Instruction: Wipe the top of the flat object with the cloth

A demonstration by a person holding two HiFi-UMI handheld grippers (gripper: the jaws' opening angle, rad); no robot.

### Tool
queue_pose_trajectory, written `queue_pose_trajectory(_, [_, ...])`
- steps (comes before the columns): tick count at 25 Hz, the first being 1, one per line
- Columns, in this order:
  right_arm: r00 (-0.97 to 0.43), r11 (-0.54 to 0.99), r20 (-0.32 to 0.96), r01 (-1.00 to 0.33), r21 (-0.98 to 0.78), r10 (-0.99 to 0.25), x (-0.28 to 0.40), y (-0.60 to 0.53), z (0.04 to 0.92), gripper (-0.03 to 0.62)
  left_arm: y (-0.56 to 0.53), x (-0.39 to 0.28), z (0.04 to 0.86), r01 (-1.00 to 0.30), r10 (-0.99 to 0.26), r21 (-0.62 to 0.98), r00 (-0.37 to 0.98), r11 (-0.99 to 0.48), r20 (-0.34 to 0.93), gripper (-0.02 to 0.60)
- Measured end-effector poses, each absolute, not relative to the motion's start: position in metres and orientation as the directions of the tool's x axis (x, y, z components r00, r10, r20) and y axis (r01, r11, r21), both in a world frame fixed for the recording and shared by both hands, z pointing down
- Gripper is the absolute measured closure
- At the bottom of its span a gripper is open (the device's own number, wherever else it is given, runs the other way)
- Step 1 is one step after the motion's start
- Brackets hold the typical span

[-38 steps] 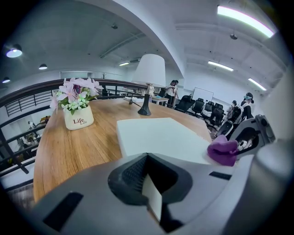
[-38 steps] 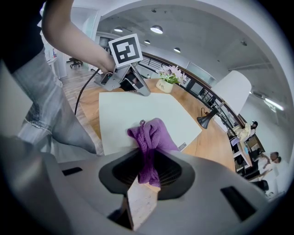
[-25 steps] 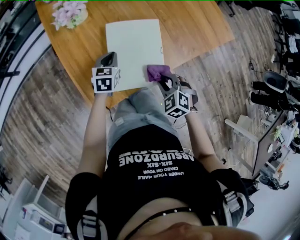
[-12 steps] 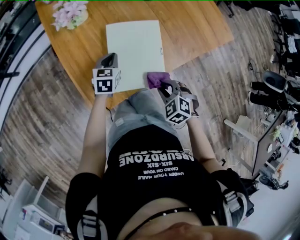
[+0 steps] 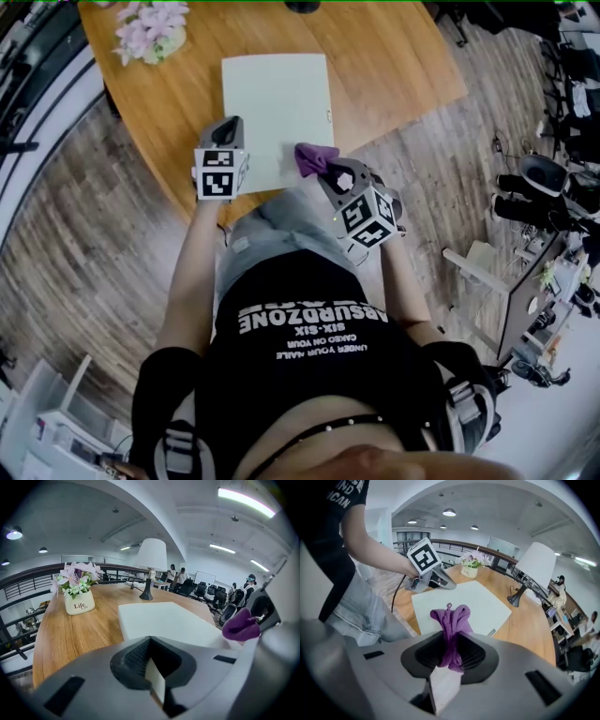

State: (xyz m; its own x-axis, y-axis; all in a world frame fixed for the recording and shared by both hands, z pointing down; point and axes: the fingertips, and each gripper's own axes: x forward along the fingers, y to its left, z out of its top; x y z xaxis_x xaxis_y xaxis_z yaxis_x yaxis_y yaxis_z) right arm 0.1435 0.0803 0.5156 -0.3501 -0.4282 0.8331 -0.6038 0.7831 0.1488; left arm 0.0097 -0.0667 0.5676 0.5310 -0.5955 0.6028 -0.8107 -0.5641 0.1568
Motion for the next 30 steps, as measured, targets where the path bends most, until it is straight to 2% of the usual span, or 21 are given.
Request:
queue_pose_trajectory(7, [-0.346, 0.781, 0.791, -0.573, 0.249, -0.505, 0.137, 0.012, 0.486, 0.491, -0.066, 0.010, 0.565, -0.802, -0.586, 0.167, 0.543, -0.573, 0.601, 0.565])
queue_pose_trajectory(18, [-0.287, 0.772, 0.777, -0.522, 0.363, -0.560, 0.125, -0.092, 0.495, 0.491, -0.069, 0.008, 0.563, -0.796, -0.578, 0.203, 0.565, -0.570, 0.590, 0.565])
queue_pose_trajectory(30, [-0.237, 0.768, 0.791, -0.502, 0.397, -0.564, 0.120, -0.160, 0.532, 0.491, -0.072, 0.008, 0.564, -0.780, -0.547, 0.237, 0.587, -0.578, 0.596, 0.565])
